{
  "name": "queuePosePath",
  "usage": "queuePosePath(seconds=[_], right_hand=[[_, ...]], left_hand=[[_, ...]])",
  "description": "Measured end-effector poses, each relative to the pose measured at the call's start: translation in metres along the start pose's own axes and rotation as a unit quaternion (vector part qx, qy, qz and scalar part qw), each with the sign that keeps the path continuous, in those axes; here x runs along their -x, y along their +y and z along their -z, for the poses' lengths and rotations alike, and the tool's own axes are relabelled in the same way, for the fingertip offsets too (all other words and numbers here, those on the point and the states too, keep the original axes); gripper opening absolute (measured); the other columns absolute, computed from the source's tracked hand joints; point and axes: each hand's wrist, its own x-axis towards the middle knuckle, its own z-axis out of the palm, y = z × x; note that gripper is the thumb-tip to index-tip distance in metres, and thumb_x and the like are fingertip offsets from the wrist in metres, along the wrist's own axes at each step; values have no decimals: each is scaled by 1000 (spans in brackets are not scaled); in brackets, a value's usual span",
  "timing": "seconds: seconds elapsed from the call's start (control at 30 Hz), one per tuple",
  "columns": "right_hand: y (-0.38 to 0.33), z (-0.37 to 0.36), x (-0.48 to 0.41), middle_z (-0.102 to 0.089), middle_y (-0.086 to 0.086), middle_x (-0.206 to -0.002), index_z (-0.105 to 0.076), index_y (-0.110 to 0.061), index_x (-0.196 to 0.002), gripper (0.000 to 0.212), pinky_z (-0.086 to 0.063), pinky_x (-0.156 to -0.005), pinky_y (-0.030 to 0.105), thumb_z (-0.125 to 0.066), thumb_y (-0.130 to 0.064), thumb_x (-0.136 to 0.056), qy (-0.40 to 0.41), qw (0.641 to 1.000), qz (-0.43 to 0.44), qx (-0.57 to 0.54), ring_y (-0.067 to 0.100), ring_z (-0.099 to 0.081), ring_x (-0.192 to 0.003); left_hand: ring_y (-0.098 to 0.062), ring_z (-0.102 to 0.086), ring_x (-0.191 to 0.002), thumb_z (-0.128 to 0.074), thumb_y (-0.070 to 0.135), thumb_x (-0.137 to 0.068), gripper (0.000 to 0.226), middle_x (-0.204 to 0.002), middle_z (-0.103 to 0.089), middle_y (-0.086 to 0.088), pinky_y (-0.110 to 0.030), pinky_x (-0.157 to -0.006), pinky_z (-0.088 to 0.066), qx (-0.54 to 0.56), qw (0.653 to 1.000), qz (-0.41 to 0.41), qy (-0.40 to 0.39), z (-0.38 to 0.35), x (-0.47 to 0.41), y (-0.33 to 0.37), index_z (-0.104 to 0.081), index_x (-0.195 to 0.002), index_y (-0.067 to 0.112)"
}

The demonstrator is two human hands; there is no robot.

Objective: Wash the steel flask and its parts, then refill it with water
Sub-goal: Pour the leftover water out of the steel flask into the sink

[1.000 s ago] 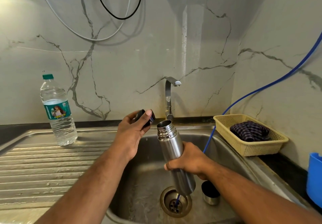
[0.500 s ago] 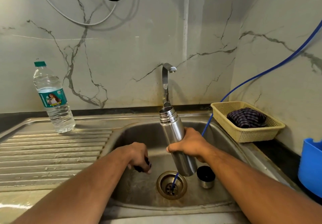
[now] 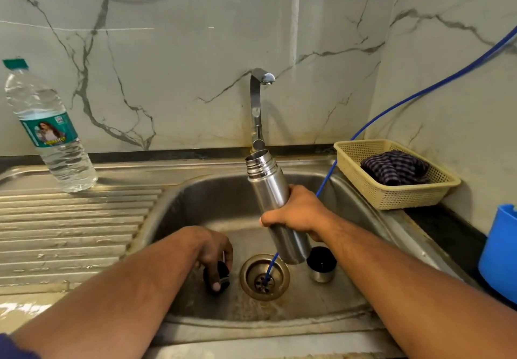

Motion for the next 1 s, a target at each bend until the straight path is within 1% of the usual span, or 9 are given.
queuePosePath(seconds=[0.23,0.37,0.43,0.53,0.63,0.77,0.83,0.9,1.0], right_hand=[[-1,7,1,-66,-2,-110,-56,-25,-130,81,-59,-89,40,-95,-32,-59,40,999,0,18,16,-66,-96],[-4,12,2,-65,-3,-109,-56,-24,-132,81,-54,-71,26,-93,-35,-60,60,995,20,75,13,-64,-91],[-6,12,3,-62,-4,-109,-55,-23,-135,83,-49,-67,23,-92,-36,-62,64,991,33,114,14,-62,-92],[-9,10,6,-64,-2,-113,-53,-24,-138,87,-55,-75,27,-90,-37,-60,71,984,42,161,16,-63,-94],[-14,8,9,-64,-1,-120,-49,-26,-139,89,-59,-85,35,-89,-37,-60,75,976,45,199,17,-64,-98],[-16,5,12,-63,-1,-121,-45,-28,-140,89,-59,-87,37,-89,-40,-64,66,961,50,265,16,-61,-98],[-16,5,12,-63,-1,-120,-45,-29,-139,86,-57,-85,34,-88,-39,-65,59,953,50,293,15,-58,-96],[-15,5,13,-63,-1,-120,-45,-30,-139,85,-56,-85,34,-88,-39,-66,51,946,46,316,15,-58,-96],[-13,4,13,-63,-2,-120,-45,-31,-139,86,-55,-83,34,-88,-39,-65,41,937,40,346,17,-61,-99]], left_hand=[[-18,-58,-120,-93,30,-72,76,-136,-62,4,-31,-103,-49,27,1000,-15,-1,3,8,0,-57,-138,26],[-16,-56,-121,-93,36,-70,86,-139,-58,5,-32,-107,-46,61,995,-23,80,8,17,-5,-50,-144,28],[-17,-57,-123,-91,40,-70,84,-138,-60,4,-34,-109,-46,96,984,-27,151,12,27,-6,-51,-143,27],[-18,-60,-121,-89,41,-74,80,-132,-64,0,-38,-108,-48,170,962,-17,213,21,43,-7,-52,-142,23],[-20,-60,-115,-87,42,-76,71,-129,-63,-1,-36,-91,-56,229,944,13,238,24,58,-7,-55,-137,23],[-18,-64,-105,-86,31,-79,55,-117,-67,-1,-34,-85,-55,357,874,15,329,6,49,-11,-59,-126,20],[-18,-65,-103,-87,30,-78,55,-114,-69,-1,-33,-87,-54,355,871,23,338,1,44,-16,-61,-125,18],[-17,-67,-104,-87,29,-77,56,-110,-72,0,-34,-96,-52,350,873,22,339,1,44,-21,-62,-127,19],[-13,-68,-98,-87,25,-79,54,-100,-75,4,-32,-91,-51,364,868,-1,338,3,43,-25,-62,-126,19]])
